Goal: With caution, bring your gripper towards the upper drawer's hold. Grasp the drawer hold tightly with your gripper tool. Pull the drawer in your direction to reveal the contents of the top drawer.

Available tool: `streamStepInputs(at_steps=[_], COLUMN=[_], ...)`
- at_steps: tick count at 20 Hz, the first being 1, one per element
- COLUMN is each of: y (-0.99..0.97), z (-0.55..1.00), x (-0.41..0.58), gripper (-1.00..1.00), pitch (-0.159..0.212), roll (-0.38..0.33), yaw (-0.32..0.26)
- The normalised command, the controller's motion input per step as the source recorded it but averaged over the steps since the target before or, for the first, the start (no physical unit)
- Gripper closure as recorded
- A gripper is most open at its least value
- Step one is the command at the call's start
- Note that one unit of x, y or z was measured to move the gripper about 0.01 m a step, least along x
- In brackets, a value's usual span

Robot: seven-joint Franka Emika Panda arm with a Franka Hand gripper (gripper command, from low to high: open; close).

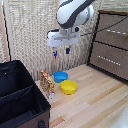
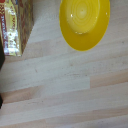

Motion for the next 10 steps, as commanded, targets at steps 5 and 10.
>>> streamStepInputs(at_steps=[5, 10], y=[-0.23, -0.23], z=[0.34, 0.46], x=[-0.075, -0.061], gripper=[-1.00, -1.00], pitch=[-0.038, -0.082], roll=[-0.158, -0.204], yaw=[0.109, 0.148])
